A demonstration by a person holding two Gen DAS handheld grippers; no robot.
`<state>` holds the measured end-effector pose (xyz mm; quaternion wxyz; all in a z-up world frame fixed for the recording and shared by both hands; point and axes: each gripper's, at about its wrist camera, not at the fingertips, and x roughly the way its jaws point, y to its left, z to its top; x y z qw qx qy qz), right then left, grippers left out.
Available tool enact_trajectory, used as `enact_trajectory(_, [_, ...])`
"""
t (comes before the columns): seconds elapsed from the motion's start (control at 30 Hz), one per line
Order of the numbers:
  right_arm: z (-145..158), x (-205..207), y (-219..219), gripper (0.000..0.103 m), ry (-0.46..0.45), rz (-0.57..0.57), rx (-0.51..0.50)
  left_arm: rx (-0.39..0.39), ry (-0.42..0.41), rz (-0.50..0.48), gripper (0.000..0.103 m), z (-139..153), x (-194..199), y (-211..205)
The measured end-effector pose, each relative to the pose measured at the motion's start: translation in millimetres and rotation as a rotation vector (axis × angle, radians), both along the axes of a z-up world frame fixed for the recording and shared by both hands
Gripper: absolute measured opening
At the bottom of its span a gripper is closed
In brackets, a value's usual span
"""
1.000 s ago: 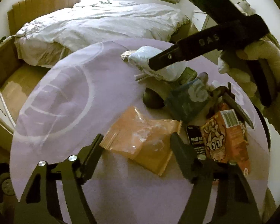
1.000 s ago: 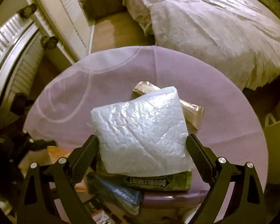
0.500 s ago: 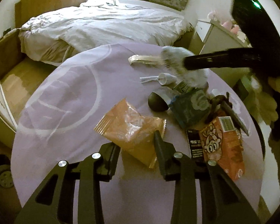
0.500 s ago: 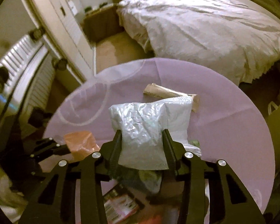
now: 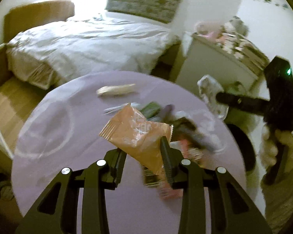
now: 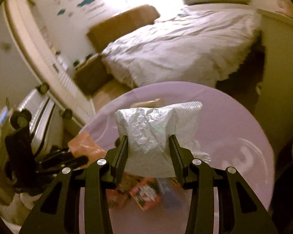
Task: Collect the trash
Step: 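Open both grippers over the black bin to drop the orange bag and white bag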
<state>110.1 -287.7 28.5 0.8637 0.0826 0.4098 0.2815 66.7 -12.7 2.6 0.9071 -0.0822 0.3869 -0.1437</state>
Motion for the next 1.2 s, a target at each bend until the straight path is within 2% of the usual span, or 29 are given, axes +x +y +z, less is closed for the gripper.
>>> enact_trajectory(0.33, [-18,-35,-107,0.043,0.015,-0.236,0.034,-0.03,-0.021,-0.218,0.035,9,17,-104])
enact_trajectory(0.6, [-47,-60,-184,0.043,0.052,-0.42,0.048,-0.059,0.032,-0.401,0.035,-7,34,-195])
enact_trajectory(0.9, [-84,-82,-250,0.043,0.108,-0.559,0.065,-0.051,0.107,-0.512,0.035,-35,44,-271])
enact_trajectory(1.2, [-119,-95,-288,0.043,0.166,-0.641,0.092,-0.011,0.14,-0.579,0.035,-52,48,-317])
